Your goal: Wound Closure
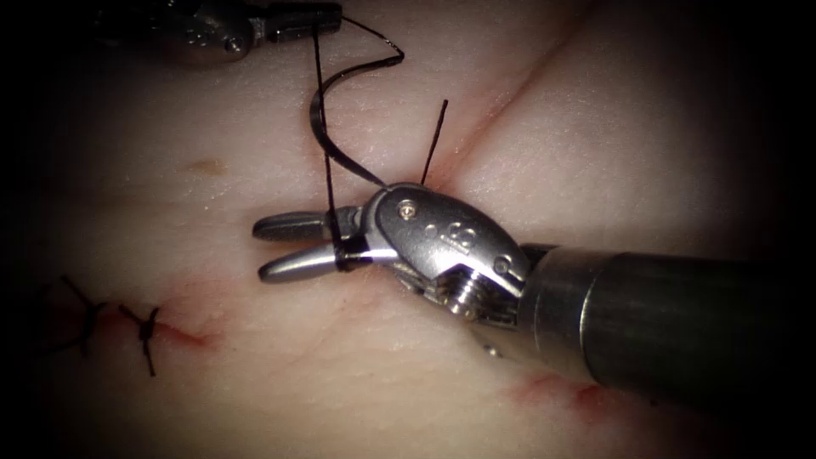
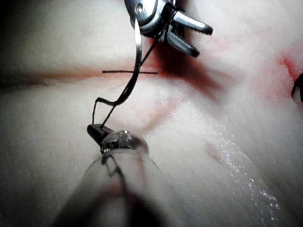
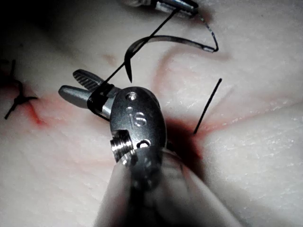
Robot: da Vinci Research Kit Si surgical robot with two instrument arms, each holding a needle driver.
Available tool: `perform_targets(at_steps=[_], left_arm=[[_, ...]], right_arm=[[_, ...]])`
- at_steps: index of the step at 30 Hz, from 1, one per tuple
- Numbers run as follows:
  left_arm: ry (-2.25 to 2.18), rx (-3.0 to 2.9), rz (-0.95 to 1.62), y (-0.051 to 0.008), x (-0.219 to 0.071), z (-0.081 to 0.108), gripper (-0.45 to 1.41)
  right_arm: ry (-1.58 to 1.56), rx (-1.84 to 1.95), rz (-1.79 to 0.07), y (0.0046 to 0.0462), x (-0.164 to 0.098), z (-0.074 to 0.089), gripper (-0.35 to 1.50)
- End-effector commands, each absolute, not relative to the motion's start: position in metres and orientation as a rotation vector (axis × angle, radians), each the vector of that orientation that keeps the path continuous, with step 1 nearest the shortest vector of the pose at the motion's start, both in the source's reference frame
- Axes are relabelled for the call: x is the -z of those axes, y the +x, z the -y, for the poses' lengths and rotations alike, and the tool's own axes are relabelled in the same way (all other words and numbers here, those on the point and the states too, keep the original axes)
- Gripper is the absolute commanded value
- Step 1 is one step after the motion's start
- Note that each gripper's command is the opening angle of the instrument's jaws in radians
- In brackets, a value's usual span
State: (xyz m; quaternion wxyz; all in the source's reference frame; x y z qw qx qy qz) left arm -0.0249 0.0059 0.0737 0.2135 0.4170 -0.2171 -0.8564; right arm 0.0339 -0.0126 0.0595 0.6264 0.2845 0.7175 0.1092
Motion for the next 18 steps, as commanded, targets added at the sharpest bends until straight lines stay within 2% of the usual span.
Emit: perform_targets(at_steps=[1,7,9,13,16,18], left_arm=[[1.154,2.362,0.574,-0.0254,-0.0755,-0.0051,-0.45],[1.171,2.338,0.553,-0.0252,-0.0777,-0.0031,-0.45],[1.149,2.348,0.556,-0.0251,-0.078,-0.0024,-0.45],[1.116,2.389,0.558,-0.0246,-0.0776,-0.0005,-0.45],[1.106,2.408,0.537,-0.0241,-0.0771,0.0006,-0.45],[1.093,2.463,0.507,-0.0231,-0.0762,0.0018,-0.45]], right_arm=[[0.657,-0.264,-1.679,0.0343,-0.0597,0.013,0.26],[0.656,-0.313,-1.763,0.0332,-0.0591,0.0119,0.26],[0.659,-0.321,-1.779,0.0329,-0.0589,0.0116,0.32],[0.62,-0.354,-1.817,0.0327,-0.0585,0.0109,0.76],[0.581,-0.377,-1.832,0.0325,-0.0583,0.0103,0.93],[0.556,-0.395,-1.843,0.0321,-0.0581,0.0097,0.96]])
